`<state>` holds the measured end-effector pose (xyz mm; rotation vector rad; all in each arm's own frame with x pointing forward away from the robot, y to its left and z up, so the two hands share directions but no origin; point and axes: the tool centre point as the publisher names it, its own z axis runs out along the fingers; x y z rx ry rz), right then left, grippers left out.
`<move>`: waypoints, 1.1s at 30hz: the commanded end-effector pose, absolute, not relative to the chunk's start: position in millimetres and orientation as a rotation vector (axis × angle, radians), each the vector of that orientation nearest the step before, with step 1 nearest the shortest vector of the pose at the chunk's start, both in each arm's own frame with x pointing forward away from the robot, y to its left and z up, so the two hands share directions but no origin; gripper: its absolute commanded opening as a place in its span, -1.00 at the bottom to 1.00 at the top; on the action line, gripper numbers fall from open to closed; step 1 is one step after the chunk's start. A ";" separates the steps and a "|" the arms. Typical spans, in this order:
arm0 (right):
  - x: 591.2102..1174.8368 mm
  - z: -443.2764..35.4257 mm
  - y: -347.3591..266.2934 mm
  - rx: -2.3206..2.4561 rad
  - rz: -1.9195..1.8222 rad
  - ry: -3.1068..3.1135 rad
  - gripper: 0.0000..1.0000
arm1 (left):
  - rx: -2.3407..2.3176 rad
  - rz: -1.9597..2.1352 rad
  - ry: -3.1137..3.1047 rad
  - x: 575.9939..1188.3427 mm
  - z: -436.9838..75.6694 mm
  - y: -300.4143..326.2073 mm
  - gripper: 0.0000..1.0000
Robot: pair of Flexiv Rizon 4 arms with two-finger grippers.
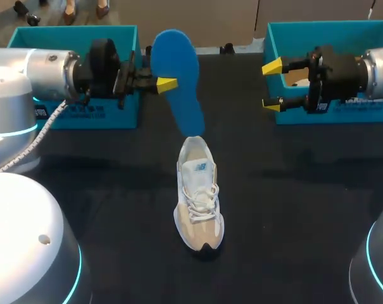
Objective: Take the shoe out of the shoebox, open the shoe tongue, remove and reinsert the insole, then place the shoe into the shoebox
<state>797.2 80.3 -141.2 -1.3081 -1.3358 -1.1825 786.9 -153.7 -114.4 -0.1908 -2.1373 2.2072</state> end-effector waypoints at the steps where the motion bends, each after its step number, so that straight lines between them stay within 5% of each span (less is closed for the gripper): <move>1: 796.7 -140.5 80.0 -1.312 -1.179 -1.338 1.00 | 0.365 1.688 -2.046 783.8 -107.3 -160.3 -1.00; 33: 796.7 -140.5 80.0 -1.312 -1.179 -1.338 1.00 | 0.677 1.361 -1.549 786.0 -116.8 -158.5 -1.00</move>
